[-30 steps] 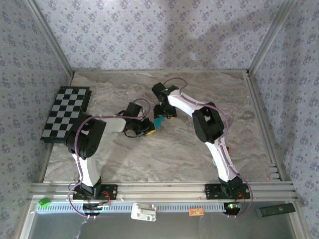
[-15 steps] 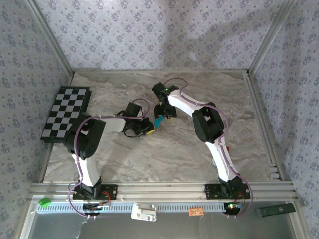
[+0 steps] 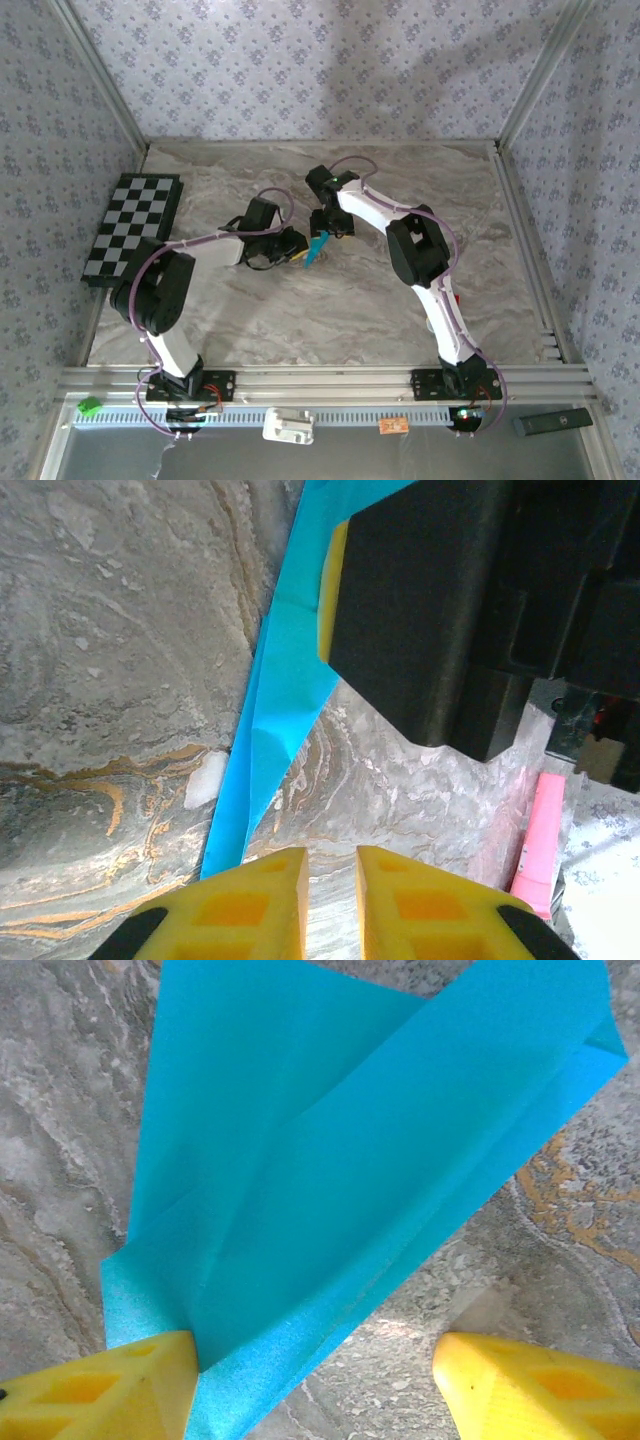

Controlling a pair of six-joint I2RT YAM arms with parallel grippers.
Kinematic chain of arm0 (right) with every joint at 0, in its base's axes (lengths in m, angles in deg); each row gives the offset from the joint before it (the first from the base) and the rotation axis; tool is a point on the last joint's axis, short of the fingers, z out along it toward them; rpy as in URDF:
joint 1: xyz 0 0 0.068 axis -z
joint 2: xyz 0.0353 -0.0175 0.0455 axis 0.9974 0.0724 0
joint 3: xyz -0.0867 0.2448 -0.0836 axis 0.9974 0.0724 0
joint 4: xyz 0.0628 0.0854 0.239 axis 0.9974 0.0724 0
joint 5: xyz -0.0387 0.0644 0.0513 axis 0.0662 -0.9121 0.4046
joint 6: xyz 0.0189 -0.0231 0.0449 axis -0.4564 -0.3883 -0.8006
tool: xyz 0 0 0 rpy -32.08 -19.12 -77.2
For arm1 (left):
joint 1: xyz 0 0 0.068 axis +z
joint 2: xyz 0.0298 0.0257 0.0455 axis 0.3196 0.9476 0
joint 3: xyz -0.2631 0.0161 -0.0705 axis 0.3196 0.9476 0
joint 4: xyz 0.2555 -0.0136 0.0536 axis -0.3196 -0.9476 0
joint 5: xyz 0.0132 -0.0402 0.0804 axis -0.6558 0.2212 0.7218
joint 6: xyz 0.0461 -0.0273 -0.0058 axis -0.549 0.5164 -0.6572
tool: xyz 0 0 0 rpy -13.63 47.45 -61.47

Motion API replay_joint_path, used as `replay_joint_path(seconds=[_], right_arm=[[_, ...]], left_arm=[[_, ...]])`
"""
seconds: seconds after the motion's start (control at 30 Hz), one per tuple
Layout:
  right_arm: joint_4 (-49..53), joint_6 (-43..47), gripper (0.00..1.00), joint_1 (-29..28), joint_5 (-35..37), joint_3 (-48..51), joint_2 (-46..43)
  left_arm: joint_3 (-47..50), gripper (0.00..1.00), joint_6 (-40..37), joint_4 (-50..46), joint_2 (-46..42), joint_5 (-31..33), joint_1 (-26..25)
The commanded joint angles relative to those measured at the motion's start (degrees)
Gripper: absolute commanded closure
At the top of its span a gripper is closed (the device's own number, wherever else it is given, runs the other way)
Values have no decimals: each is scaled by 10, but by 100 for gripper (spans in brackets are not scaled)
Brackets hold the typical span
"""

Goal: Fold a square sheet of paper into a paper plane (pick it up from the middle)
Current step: Fold the wing for the fifth time at the center of the table.

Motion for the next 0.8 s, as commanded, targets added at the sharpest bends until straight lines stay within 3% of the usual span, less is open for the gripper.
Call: replay_joint_path(seconds=[0.0, 0.77], right_arm=[[61, -18, 31, 17, 23, 35, 61], [61, -23, 34, 21, 17, 37, 60]], left_arm=[[-18, 81, 11, 27, 24, -12, -6], [-43, 87, 7, 46, 86, -31, -11]])
